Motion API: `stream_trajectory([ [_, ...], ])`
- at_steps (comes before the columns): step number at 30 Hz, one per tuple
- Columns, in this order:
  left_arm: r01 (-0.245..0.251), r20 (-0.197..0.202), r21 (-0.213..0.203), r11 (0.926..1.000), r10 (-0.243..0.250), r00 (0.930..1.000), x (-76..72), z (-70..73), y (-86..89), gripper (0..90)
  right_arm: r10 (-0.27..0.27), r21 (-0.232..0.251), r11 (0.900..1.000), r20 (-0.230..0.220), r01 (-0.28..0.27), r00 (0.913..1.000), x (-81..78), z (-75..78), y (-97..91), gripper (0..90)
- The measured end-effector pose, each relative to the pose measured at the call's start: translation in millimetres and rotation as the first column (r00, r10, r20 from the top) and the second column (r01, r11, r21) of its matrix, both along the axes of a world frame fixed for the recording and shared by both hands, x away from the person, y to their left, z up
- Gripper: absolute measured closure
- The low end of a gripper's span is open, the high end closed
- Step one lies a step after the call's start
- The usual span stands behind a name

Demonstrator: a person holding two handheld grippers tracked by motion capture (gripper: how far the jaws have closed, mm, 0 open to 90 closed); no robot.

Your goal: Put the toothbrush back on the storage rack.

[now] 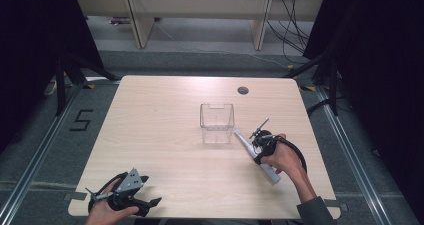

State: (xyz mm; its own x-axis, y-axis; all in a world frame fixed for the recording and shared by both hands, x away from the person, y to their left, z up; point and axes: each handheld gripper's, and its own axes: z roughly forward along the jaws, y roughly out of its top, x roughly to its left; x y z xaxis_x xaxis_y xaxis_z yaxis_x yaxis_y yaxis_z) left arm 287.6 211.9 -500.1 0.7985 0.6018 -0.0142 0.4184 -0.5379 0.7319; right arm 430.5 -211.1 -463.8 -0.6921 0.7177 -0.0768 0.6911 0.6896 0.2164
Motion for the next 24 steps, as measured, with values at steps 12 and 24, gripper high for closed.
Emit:
stream_trajectory([
  [12,0.009,0.026,0.016,0.9998,-0.009,0.9996,1.3,1.1,0.5,16.0,0.004,-0.035,0.9994,-0.054,-0.005,0.9985,11.1,-2.9,4.1,56.0],
  [24,0.009,0.017,0.015,0.9998,-0.01,0.9998,0.8,0.3,-0.1,16.0,-0.005,-0.069,0.9976,-0.142,-0.005,0.9898,18.7,-5.5,9.6,65.6],
])
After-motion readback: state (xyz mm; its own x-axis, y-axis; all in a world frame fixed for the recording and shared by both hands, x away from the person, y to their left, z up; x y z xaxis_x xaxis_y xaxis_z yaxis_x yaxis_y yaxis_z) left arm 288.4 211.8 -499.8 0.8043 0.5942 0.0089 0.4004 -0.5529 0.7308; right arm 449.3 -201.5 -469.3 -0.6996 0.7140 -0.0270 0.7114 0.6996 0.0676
